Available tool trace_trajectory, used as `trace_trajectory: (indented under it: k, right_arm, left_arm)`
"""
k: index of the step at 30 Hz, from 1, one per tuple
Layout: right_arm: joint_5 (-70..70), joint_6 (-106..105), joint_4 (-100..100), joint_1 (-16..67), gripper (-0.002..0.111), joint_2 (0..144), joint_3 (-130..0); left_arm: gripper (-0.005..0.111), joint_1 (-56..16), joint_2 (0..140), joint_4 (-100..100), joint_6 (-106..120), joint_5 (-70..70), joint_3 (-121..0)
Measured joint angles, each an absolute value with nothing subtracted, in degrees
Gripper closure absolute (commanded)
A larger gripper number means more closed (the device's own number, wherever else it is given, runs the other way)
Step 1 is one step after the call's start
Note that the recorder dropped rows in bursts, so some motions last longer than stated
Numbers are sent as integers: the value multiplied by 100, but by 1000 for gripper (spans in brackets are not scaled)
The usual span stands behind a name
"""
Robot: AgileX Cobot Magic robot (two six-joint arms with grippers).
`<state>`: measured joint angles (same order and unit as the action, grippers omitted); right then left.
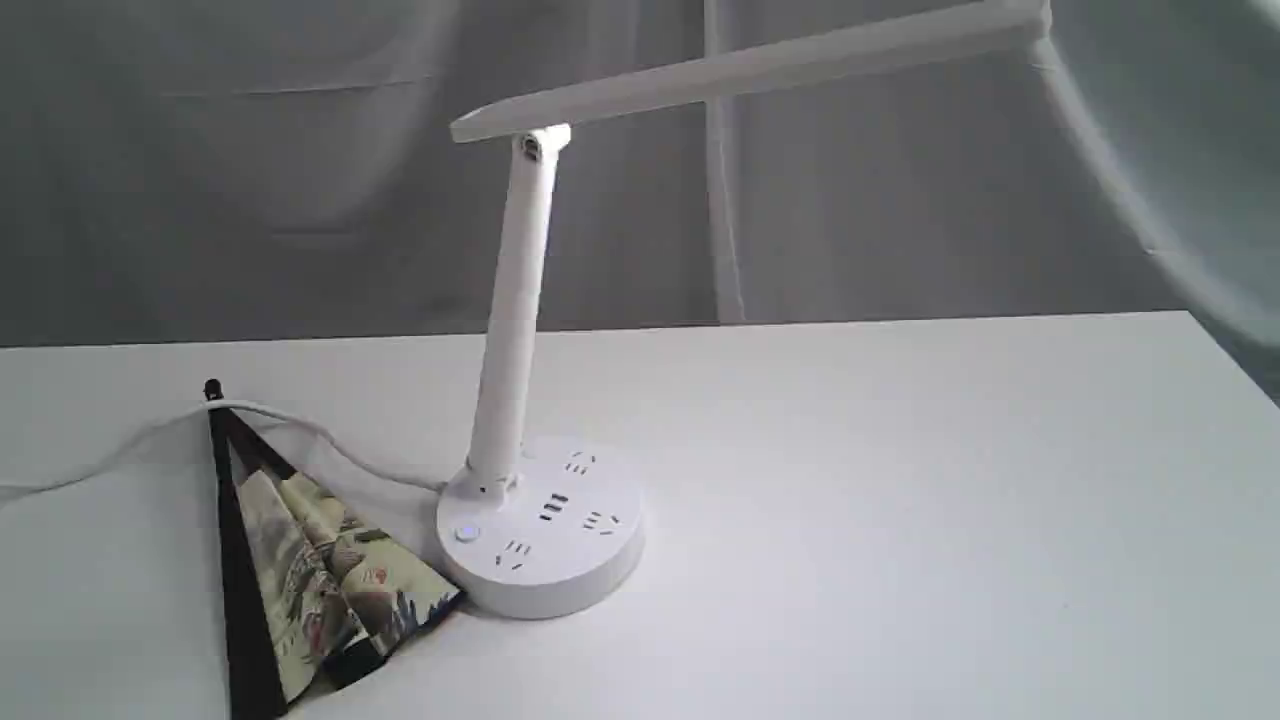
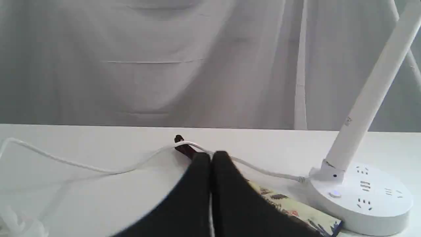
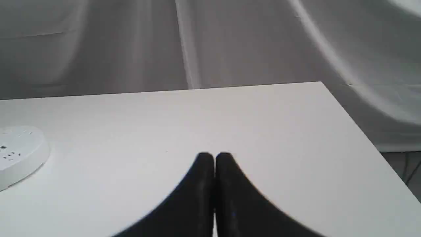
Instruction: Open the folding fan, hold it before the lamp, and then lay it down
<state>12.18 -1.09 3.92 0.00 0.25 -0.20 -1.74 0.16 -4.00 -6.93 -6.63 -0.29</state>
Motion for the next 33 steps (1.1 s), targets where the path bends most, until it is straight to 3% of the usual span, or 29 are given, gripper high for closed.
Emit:
trace_trajectory:
  k: [25,33]
  right_arm:
    - [872,-109,113,0,108,25,-163]
    - [1132,-109,39,0,108,25,-722]
  left_arm:
    - [107,-174,15,-400,-1438,-696,-50]
    - [107,-174,15,-377,-1628,-1186,-872]
